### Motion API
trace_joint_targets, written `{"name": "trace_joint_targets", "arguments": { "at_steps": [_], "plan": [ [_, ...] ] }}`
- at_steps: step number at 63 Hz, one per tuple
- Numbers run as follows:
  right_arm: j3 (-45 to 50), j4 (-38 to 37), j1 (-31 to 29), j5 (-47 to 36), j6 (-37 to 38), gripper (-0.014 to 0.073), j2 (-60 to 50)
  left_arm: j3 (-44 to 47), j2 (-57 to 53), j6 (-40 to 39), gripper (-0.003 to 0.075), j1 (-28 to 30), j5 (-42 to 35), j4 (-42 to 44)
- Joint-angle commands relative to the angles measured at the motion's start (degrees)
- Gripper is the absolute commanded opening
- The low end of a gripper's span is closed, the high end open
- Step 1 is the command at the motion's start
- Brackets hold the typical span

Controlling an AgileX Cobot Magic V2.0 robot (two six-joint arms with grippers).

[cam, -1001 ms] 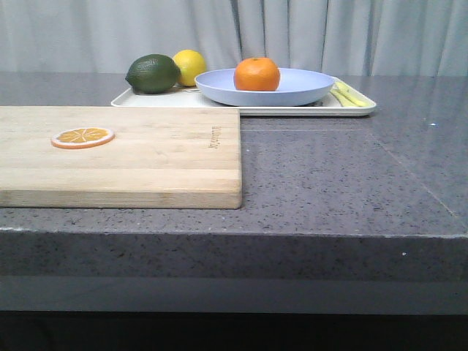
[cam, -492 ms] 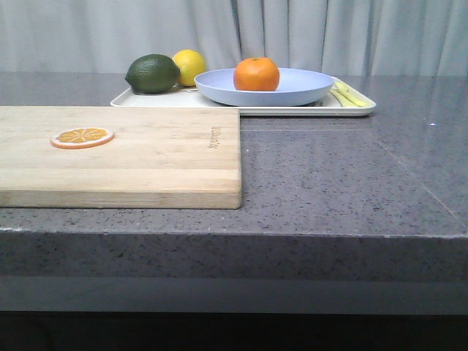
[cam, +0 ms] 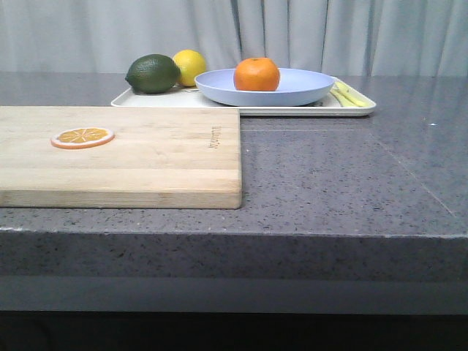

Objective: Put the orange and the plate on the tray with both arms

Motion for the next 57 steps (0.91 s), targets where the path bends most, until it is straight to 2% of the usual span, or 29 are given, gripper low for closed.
{"name": "trace_joint_targets", "arguments": {
  "at_steps": [1, 15, 28, 57],
  "plan": [
    [-1.36, 0.43, -0.39, -5.08, -0.05, -0.0117, -0.99, 1.50, -1.00, -0.54, -0.0020, 0.00, -4.58, 0.07],
    [-1.36, 0.24, -0.39, -5.48, 0.58, -0.0117, -1.04, 1.50, -1.00, -0.54, -0.0020, 0.00, -4.58, 0.07],
    [-1.36, -6.64, -0.39, -6.49, 11.99, -0.0117, -1.04, 1.50, -1.00, -0.54, -0.0020, 0.00, -4.58, 0.07],
    [-1.36, -6.53, -0.39, -6.49, 12.11, -0.0117, -1.04, 1.50, -1.00, -0.54, -0.0020, 0.00, -4.58, 0.07]
  ]
}}
